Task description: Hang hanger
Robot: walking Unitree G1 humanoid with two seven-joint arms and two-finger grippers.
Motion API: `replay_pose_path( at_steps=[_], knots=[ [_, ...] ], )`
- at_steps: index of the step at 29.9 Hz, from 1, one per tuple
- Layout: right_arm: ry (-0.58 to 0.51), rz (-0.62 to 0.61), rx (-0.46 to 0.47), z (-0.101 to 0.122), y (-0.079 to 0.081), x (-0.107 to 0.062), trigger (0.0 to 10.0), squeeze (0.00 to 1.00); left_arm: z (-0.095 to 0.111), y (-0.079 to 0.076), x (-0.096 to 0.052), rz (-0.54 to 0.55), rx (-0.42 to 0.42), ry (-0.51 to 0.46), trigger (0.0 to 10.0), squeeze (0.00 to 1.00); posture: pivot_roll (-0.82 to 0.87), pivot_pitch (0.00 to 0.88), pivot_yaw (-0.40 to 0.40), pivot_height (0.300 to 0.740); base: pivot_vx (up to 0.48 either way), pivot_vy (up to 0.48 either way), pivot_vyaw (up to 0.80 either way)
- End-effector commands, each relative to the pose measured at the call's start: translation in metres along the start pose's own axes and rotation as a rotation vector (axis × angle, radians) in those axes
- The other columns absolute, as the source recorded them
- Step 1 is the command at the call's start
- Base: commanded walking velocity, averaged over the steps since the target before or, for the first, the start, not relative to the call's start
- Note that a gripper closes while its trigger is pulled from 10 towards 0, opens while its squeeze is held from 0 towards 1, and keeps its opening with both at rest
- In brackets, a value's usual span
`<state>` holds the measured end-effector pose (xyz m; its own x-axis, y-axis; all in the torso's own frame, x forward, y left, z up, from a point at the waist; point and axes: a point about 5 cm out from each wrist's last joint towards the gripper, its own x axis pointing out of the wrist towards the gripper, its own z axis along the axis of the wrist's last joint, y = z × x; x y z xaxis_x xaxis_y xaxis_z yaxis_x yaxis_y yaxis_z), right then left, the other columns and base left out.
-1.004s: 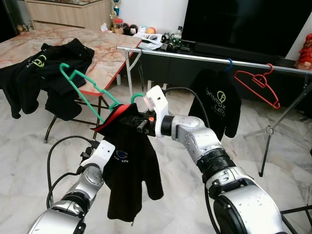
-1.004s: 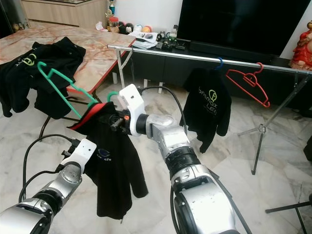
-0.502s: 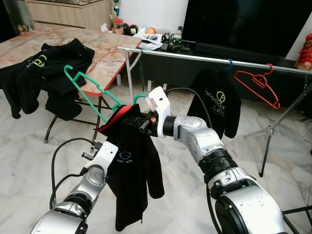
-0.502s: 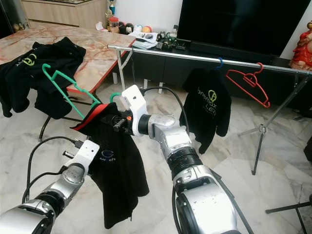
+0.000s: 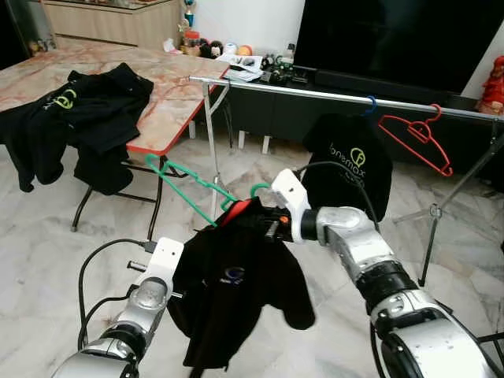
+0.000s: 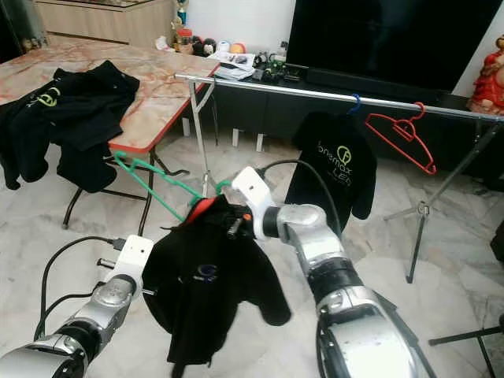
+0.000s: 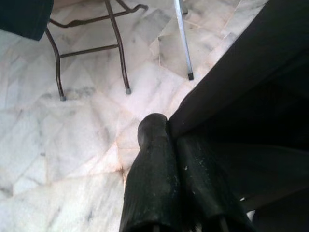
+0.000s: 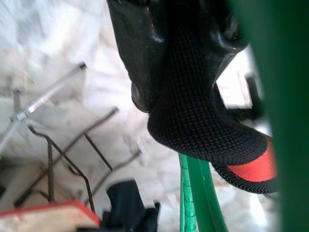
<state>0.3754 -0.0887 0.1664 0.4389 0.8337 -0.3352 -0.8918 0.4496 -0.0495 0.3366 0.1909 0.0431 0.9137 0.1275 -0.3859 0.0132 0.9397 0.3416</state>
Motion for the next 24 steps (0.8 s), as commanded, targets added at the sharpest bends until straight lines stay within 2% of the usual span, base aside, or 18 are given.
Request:
replay_pose_path(
  at_steps=[1,2,3,6,7,8,12,13,18,21,24],
  knots=[
    [0.021,-0.015,-0.03,-0.006,-0.005,-0.008,10.0,0.0,-0.002,0.004,0.0,0.006,-0.015,0.002,0.0,0.0,0.09,0.0,-0.084,0.74,0.0,0.0,0.0],
    [0.065,-0.024,-0.078,-0.018,-0.01,-0.02,10.0,0.0,-0.005,0.006,-0.001,0.005,-0.022,0.009,0.0,0.0,0.09,0.0,-0.084,0.74,0.0,0.0,0.0],
    [0.065,-0.024,-0.078,-0.018,-0.01,-0.02,10.0,0.0,-0.005,0.006,-0.001,0.005,-0.022,0.009,0.0,0.0,0.09,0.0,-0.084,0.74,0.0,0.0,0.0],
    [0.126,0.093,-0.111,-0.043,-0.011,-0.045,10.0,0.0,-0.008,0.007,-0.002,0.009,-0.025,0.016,0.0,0.0,0.1,0.0,-0.08,0.74,0.0,0.0,0.0],
    [0.126,0.093,-0.111,-0.043,-0.011,-0.045,10.0,0.0,-0.008,0.007,-0.002,0.009,-0.025,0.016,0.0,0.0,0.1,0.0,-0.08,0.74,0.0,0.0,0.0],
    [0.169,0.102,-0.127,-0.051,-0.013,-0.054,10.0,0.0,-0.009,0.008,-0.002,0.012,-0.028,0.018,0.0,0.0,0.1,0.0,-0.08,0.74,0.0,0.0,0.0],
    [0.268,0.064,-0.166,-0.065,-0.019,-0.07,10.0,0.0,-0.01,0.008,-0.002,0.012,-0.032,0.019,0.0,0.0,0.1,0.0,-0.077,0.74,0.0,0.0,0.0],
    [0.268,0.064,-0.166,-0.065,-0.019,-0.07,10.0,0.0,-0.01,0.008,-0.002,0.012,-0.032,0.019,0.0,0.0,0.1,0.0,-0.077,0.74,0.0,0.0,0.0],
    [0.437,0.003,-0.253,-0.083,-0.026,-0.086,10.0,0.0,-0.012,0.008,-0.003,0.007,-0.032,0.026,0.0,0.0,0.09,0.0,-0.067,0.74,0.0,0.0,0.0],
    [0.445,0.033,-0.261,-0.087,-0.024,-0.09,10.0,0.0,-0.014,0.008,-0.003,0.005,-0.031,0.03,0.0,0.0,0.1,0.0,-0.065,0.74,0.0,0.0,0.0],
    [0.559,0.043,-0.326,-0.098,-0.023,-0.094,10.0,0.0,-0.015,0.007,-0.004,0.004,-0.033,0.032,0.0,0.0,0.09,0.0,-0.064,0.74,0.0,0.0,0.0]
  ],
)
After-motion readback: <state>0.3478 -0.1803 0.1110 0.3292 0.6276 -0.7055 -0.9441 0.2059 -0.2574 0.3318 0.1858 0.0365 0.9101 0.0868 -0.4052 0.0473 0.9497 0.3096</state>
